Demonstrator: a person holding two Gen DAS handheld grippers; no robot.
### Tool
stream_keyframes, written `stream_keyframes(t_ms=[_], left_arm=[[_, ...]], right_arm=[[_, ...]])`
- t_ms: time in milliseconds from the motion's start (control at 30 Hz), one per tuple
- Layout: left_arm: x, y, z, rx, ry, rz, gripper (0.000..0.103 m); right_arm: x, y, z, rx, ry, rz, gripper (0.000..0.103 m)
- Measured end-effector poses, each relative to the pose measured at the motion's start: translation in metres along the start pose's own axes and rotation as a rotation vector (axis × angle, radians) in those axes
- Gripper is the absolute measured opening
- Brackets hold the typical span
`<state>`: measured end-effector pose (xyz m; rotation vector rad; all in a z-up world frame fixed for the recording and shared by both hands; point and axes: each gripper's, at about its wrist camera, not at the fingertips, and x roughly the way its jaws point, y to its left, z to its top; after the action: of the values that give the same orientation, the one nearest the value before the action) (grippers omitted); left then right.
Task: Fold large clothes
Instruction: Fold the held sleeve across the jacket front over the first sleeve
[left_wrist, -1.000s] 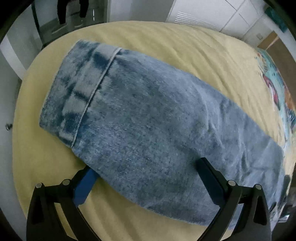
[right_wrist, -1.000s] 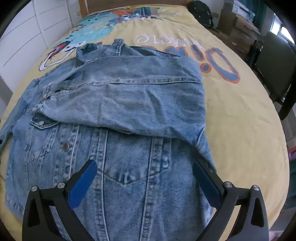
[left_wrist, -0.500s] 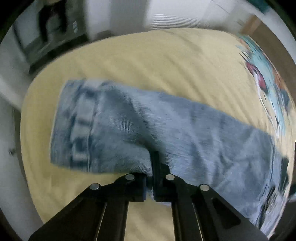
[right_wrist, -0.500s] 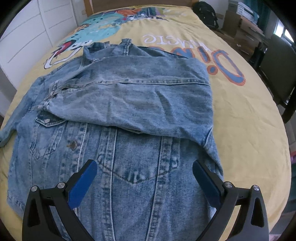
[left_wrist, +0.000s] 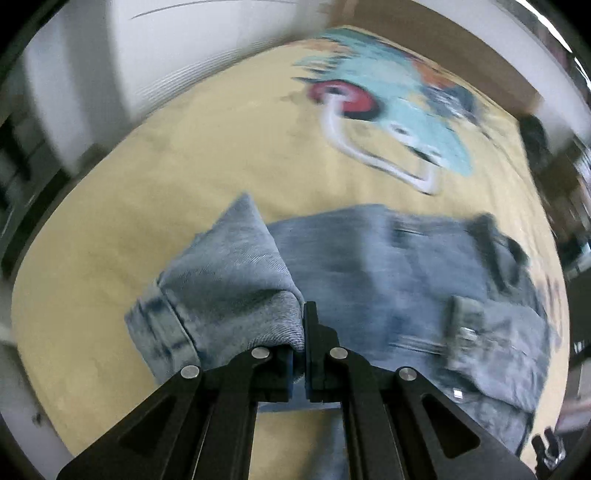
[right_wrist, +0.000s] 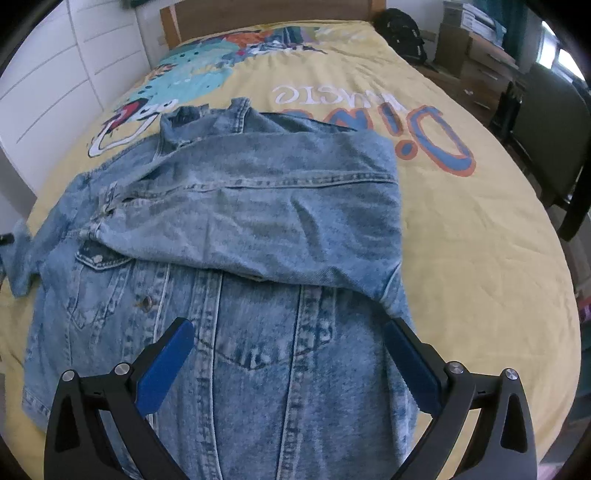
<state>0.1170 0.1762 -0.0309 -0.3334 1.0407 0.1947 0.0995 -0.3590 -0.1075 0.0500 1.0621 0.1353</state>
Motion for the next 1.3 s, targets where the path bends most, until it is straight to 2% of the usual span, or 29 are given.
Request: stream_keyframes(t_ms=[233,367,467,600,800,967,1300], left_arm=[[0.021,-0.133,0.002,0.180,-0.012,-0.084,0.002],[0.039,-0.210,0.005,0.258,-0.013,-0.172,0.002],[0.046,-0.263,-0.001,0.334,-0.030,-0.189,0.002],[0.080,-0.309,-0.021,0.396,0.025,-0.213,0.002],[0.126,-0.326,-0.062,0.429,0.132,-0.211,0.002],[0.151,-0.314,-0.081,0.417,0.199,-0.198,0.002],[0.159,-0.313,-0.085,0.444,0.233,-0.193,0.006]], right_arm=[[-0.012,-0.012,0.010,0.021,-0.040,0.007,0.103],[-0.017,-0.022,0.012,0.039,-0.050,0.010,0.103],[-0.019,-0.029,0.012,0.050,-0.054,0.002,0.103],[-0.017,-0.041,0.009,0.075,-0.043,-0.002,0.103],[-0.010,-0.053,0.001,0.102,-0.016,-0.006,0.103],[-0.004,-0.056,-0.005,0.113,0.001,-0.003,0.103],[0.000,-0.056,-0.008,0.125,0.013,0.009,0.103]])
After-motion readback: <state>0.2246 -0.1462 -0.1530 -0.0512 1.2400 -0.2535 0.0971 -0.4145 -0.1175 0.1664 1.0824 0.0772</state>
